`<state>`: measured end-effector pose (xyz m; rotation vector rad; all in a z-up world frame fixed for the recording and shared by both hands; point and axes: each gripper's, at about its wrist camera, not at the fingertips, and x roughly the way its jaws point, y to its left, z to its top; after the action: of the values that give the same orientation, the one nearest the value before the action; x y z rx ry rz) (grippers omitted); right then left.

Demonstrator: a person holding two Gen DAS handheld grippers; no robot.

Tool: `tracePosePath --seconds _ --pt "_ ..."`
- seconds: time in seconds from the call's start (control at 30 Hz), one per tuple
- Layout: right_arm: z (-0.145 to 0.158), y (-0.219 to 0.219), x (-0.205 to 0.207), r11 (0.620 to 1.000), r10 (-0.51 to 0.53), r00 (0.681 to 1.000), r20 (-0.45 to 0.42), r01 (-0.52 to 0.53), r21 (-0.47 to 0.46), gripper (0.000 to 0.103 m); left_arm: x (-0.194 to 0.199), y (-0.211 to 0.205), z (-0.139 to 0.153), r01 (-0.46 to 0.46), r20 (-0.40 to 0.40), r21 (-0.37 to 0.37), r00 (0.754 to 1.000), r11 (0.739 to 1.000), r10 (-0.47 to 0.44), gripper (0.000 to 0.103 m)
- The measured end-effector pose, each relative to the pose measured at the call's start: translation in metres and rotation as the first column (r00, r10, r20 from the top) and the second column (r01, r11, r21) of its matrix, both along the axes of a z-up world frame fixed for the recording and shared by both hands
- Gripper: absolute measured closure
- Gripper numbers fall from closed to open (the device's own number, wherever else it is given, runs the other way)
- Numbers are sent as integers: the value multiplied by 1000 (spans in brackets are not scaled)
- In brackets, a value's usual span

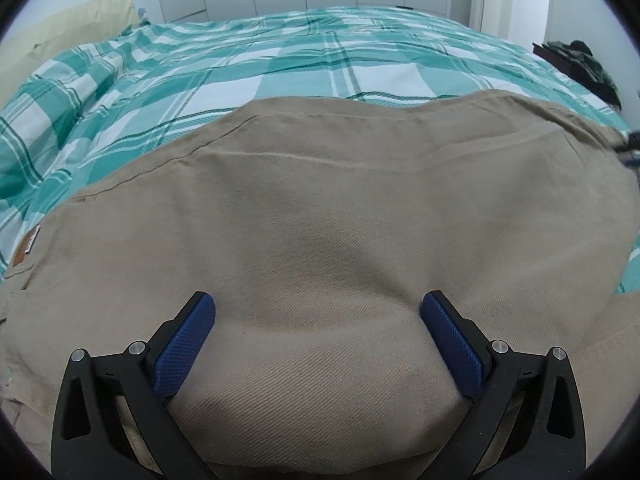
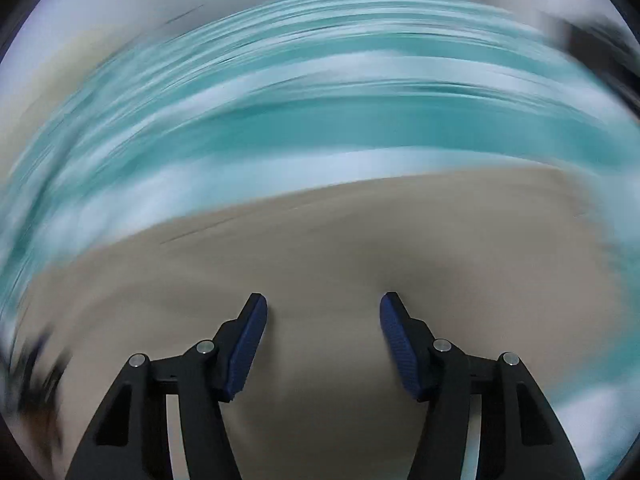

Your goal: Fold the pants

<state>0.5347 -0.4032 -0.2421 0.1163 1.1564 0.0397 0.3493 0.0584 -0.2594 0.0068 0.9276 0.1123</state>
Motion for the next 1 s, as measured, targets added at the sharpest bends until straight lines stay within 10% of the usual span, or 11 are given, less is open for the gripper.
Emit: tracePosePath --seconds 0.1,0.17,0.33,0.53,0.7,0.77,0.83,0.9,0.97,1.0 --pt "0 -119 -21 943 -326 945 -34 328 64 54 0 0 -1 -2 0 5 1000 1000 2 1" --pt "16 -136 -38 926 -375 927 -5 375 -37 37 1 -1 -2 -3 -2 8 1000 1000 3 1" --pt "69 -71 -122 976 -92 992 81 74 204 33 2 -4 0 -8 -8 30 1000 1000 8 1" --pt "55 51 -273 849 245 969 -9 -210 485 27 2 0 5 -11 -11 15 1000 1000 11 1" --pt "32 -67 -318 955 -70 995 -76 89 283 57 4 2 4 -12 -20 -6 1000 1000 12 1" --pt "32 -116 -325 960 -189 980 -58 197 199 103 4 1 5 -12 -22 -5 1000 1000 12 1" --pt "36 -143 -324 963 -244 968 -52 248 105 103 5 1 5 -13 -21 -6 1000 1000 13 1" --pt "56 -130 -322 971 -240 971 -15 240 -23 89 5 1 5 -13 -22 -9 1000 1000 13 1" --pt "73 -106 -326 980 -192 981 43 194 -54 29 4 1 5 -13 -20 -9 1000 1000 13 1" --pt "82 -87 -331 986 -164 982 89 166 -18 25 4 1 5 -13 -21 -9 1000 1000 13 1"
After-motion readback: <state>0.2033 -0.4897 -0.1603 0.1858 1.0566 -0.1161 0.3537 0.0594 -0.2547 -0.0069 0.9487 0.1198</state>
